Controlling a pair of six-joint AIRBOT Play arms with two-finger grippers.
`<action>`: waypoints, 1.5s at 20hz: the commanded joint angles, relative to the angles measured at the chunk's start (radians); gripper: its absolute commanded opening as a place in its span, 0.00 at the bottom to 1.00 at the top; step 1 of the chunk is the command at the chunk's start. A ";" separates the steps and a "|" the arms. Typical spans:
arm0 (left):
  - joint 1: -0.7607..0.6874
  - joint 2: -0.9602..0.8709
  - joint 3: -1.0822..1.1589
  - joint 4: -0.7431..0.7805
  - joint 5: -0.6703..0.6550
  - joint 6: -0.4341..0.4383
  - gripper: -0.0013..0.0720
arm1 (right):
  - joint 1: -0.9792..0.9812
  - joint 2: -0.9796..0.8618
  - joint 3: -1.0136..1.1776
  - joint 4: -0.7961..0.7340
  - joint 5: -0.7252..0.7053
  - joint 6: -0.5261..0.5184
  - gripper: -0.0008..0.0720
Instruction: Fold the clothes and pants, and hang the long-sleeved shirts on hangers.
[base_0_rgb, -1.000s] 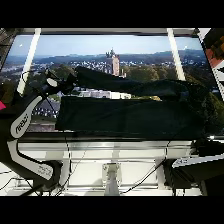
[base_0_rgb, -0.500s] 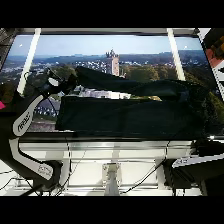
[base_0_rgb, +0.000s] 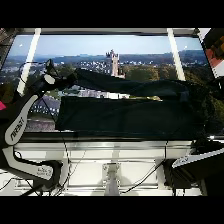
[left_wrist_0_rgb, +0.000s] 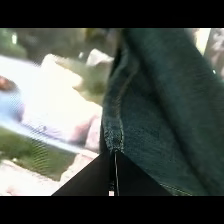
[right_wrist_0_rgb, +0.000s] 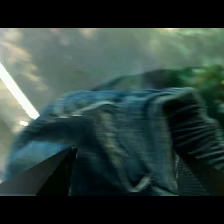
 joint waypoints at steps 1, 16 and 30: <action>0.006 0.086 0.001 0.050 0.032 0.008 0.04 | -0.001 -0.031 0.000 -0.093 -0.008 -0.011 0.94; 0.009 0.105 -0.037 0.178 -0.058 -0.033 0.04 | 0.052 -0.047 0.023 0.062 -0.013 -0.120 0.07; 0.010 0.143 -0.045 0.603 -0.235 -0.248 0.04 | 0.048 -0.055 0.259 -0.150 -0.191 0.107 0.07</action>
